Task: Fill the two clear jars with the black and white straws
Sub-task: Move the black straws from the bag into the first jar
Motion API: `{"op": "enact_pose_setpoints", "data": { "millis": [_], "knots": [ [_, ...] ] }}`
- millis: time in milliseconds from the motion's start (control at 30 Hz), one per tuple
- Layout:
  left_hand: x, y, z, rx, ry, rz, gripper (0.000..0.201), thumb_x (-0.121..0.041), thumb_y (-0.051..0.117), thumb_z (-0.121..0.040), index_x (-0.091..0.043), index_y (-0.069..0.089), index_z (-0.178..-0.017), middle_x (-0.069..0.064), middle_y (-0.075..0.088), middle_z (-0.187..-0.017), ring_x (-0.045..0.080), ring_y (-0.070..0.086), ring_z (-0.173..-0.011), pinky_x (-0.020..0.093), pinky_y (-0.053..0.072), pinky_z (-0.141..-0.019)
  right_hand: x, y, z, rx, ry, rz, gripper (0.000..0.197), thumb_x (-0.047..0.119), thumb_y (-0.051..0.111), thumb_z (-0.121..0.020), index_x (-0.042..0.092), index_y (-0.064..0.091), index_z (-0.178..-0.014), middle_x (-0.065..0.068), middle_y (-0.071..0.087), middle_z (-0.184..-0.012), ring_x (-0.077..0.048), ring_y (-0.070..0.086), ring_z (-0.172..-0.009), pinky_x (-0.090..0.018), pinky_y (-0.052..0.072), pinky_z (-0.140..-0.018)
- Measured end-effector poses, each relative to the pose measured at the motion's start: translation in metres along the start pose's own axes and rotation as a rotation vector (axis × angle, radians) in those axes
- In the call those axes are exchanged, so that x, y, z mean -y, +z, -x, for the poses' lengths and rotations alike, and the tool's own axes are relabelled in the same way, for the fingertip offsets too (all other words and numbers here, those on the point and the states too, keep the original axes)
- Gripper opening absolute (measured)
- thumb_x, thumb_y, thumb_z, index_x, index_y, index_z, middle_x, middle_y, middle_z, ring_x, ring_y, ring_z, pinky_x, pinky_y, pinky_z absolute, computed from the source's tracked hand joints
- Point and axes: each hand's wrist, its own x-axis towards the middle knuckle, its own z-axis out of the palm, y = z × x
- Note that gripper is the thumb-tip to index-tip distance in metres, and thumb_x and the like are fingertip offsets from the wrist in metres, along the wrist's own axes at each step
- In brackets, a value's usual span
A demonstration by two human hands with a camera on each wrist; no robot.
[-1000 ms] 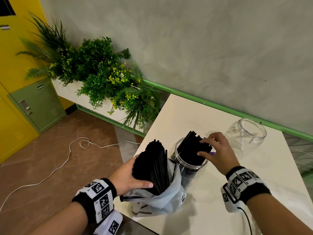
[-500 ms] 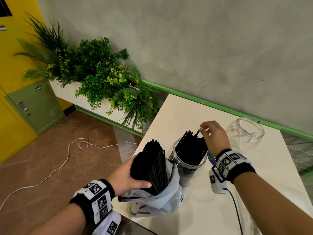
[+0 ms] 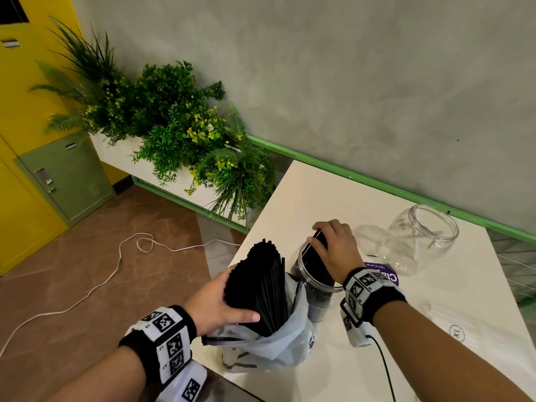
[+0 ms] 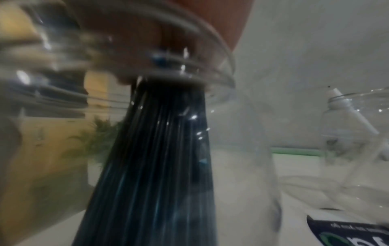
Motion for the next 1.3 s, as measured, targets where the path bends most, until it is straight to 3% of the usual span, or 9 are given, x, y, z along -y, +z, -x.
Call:
{"op": "enact_pose_setpoints", "data": {
  "millis": [133,233,367,533,633,800,1000,1100,1300],
  "knots": [
    [-0.004,0.000,0.001,0.009,0.002,0.011,0.102,-0.063,0.083,-0.039,-0.037,0.038,-0.127,-0.027,0.054,-0.119,-0.023,0.047,-0.106,-0.001,0.035,-0.085,0.000,0.000,-0.005,-0.154,-0.010,-0.064,0.044,0.045,0.035,-0.092,0.010,0.060,-0.096,-0.006,0.056,-0.096,-0.029,0.045,-0.093,-0.041,0.039,-0.079],
    [-0.004,-0.001,0.001,0.005,0.000,-0.006,0.102,-0.067,0.082,-0.038,-0.039,0.038,-0.125,-0.028,0.055,-0.118,-0.023,0.047,-0.106,0.001,0.036,-0.087,-0.004,-0.007,-0.010,-0.220,-0.059,-0.040,0.040,0.043,0.036,-0.091,0.010,0.061,-0.093,-0.004,0.056,-0.094,-0.026,0.043,-0.090,-0.039,0.037,-0.077],
    [-0.001,-0.002,-0.001,0.000,-0.010,-0.032,0.104,-0.063,0.084,-0.042,-0.035,0.039,-0.131,-0.025,0.055,-0.123,-0.012,0.048,-0.114,0.014,0.038,-0.098,-0.013,-0.007,-0.013,-0.157,-0.059,-0.039,0.027,0.034,0.048,-0.094,0.011,0.061,-0.099,-0.004,0.059,-0.097,-0.026,0.047,-0.092,-0.040,0.043,-0.081],
    [-0.004,-0.002,-0.001,0.001,-0.022,-0.047,0.086,-0.050,0.085,-0.050,-0.046,0.038,-0.121,-0.029,0.054,-0.119,-0.021,0.047,-0.107,0.004,0.035,-0.089,-0.017,-0.007,-0.008,-0.149,0.046,-0.198,0.030,0.016,0.050,-0.096,0.015,0.051,-0.126,0.000,0.056,-0.112,-0.017,0.051,-0.100,-0.028,0.042,-0.086],
    [-0.004,-0.002,-0.001,-0.004,-0.024,-0.054,0.083,-0.046,0.086,-0.052,-0.047,0.037,-0.119,-0.029,0.054,-0.118,-0.023,0.047,-0.106,0.003,0.035,-0.088,-0.022,-0.001,-0.006,-0.185,0.002,-0.130,0.019,0.013,0.052,-0.096,0.011,0.062,-0.112,-0.004,0.060,-0.102,-0.024,0.056,-0.094,-0.032,0.046,-0.079],
    [-0.003,-0.003,-0.001,-0.005,-0.015,-0.046,0.089,-0.045,0.086,-0.052,-0.040,0.038,-0.127,-0.027,0.055,-0.119,-0.023,0.047,-0.106,0.001,0.036,-0.085,-0.025,-0.001,-0.004,-0.227,-0.022,-0.067,0.015,0.016,0.054,-0.094,0.008,0.066,-0.097,-0.006,0.061,-0.093,-0.027,0.054,-0.089,-0.033,0.045,-0.074],
    [0.001,-0.003,-0.002,-0.008,-0.015,-0.072,0.104,-0.058,0.084,-0.046,-0.033,0.039,-0.136,-0.022,0.055,-0.126,-0.005,0.049,-0.118,0.022,0.038,-0.102,-0.023,-0.002,-0.008,-0.229,-0.096,-0.008,0.022,0.021,0.052,-0.092,0.005,0.066,-0.085,-0.008,0.061,-0.079,-0.033,0.052,-0.077,-0.034,0.041,-0.071],
    [-0.001,-0.002,-0.001,-0.004,-0.014,-0.070,0.103,-0.057,0.084,-0.046,-0.034,0.038,-0.135,-0.022,0.054,-0.126,-0.006,0.048,-0.118,0.020,0.037,-0.101,-0.019,-0.009,-0.013,-0.301,-0.180,0.017,0.019,0.015,0.052,-0.092,0.005,0.065,-0.083,-0.007,0.060,-0.076,-0.029,0.047,-0.074,-0.032,0.033,-0.069],
    [-0.003,-0.001,0.001,0.001,-0.018,-0.054,0.092,-0.053,0.085,-0.048,-0.044,0.038,-0.126,-0.027,0.054,-0.122,-0.017,0.047,-0.111,0.006,0.036,-0.090,-0.025,-0.005,-0.017,-0.134,-0.145,0.135,0.047,0.044,0.033,-0.094,0.013,0.067,-0.087,-0.003,0.061,-0.085,-0.029,0.048,-0.080,-0.041,0.044,-0.072]
  ]
}}
